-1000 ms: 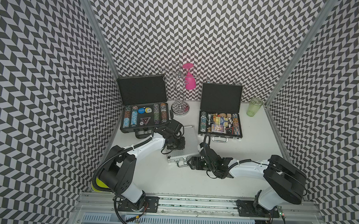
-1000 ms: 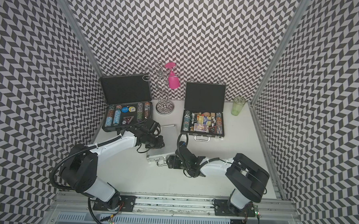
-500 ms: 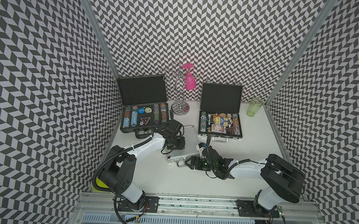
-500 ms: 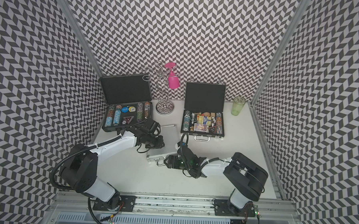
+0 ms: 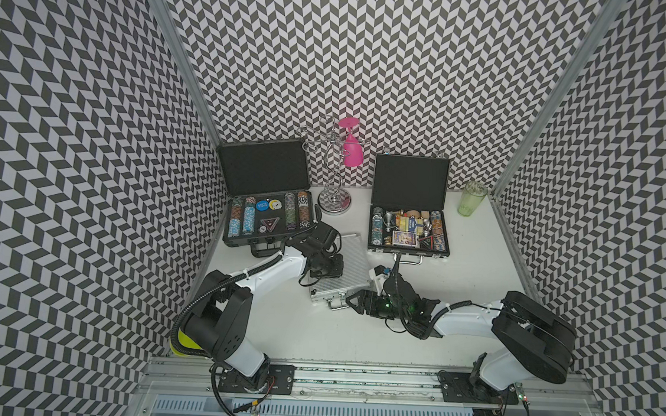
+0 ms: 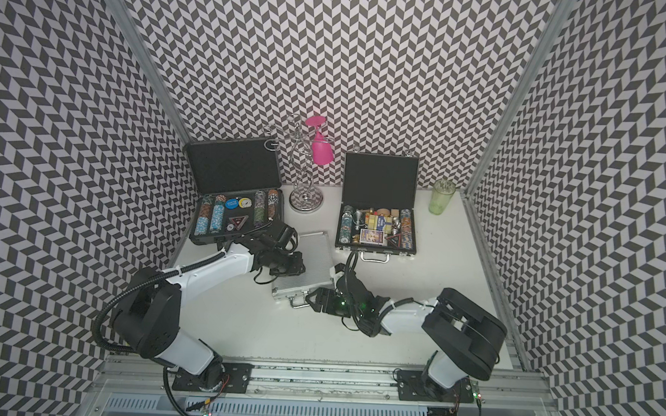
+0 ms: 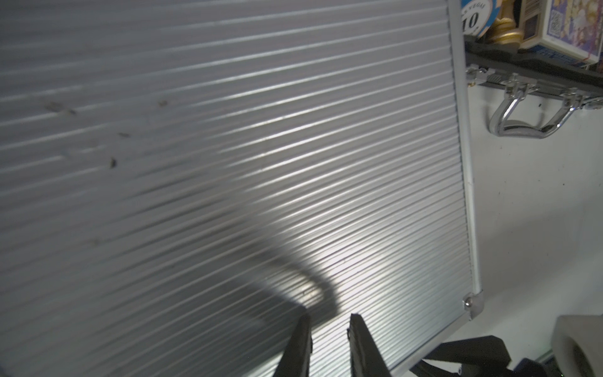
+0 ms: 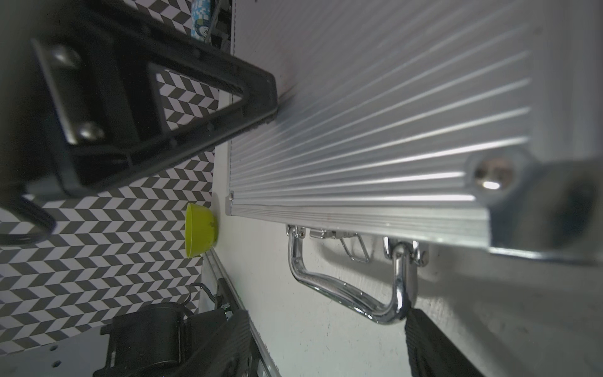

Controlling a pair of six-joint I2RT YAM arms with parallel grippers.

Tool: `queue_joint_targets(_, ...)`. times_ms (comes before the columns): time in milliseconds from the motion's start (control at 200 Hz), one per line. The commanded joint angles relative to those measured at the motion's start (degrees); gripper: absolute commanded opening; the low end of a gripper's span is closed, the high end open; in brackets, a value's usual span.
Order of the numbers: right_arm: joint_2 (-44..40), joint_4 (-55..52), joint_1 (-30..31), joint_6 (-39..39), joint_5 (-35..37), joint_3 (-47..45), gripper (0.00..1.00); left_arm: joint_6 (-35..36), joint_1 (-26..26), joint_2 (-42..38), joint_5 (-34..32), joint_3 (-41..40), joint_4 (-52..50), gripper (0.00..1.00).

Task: Close the poker set cases
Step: Adjust the poker set case at the center of the board.

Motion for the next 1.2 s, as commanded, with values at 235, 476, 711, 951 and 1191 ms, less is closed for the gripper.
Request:
queue_joint_targets(235,-1.8,9.4,-0.2,3.7,-0.5,0.6,0.76,-0.6,-0.6,1.2,-1.1,-5.4,-6.7,0.25)
queue_joint_targets(476,-3.3,8.9,-0.3,3.9,1.2,0.5,0.77,-1.3,-0.7,-0.1,-1.2,-6.2,-6.4,0.27)
queue_joint_targets(711,-2.4,7.9,-0.3,3.5,1.3,1.5,0.78,-1.2,-0.7,-2.1,-2.9,-4.4,-8.4,0.34)
queue_joint_targets(951,-1.1,7.4,-0.3,3.3,1.3,2.4,0.78,-0.5,-0.7,-5.6,-5.4,-1.6,-13.5,0.51)
queue_joint_targets(1191,-0.5,7.1,-0.3,3.4,2.0,2.4,0.78,0.1,-0.8,-10.5,-11.6,-2.3,-17.6,0.43)
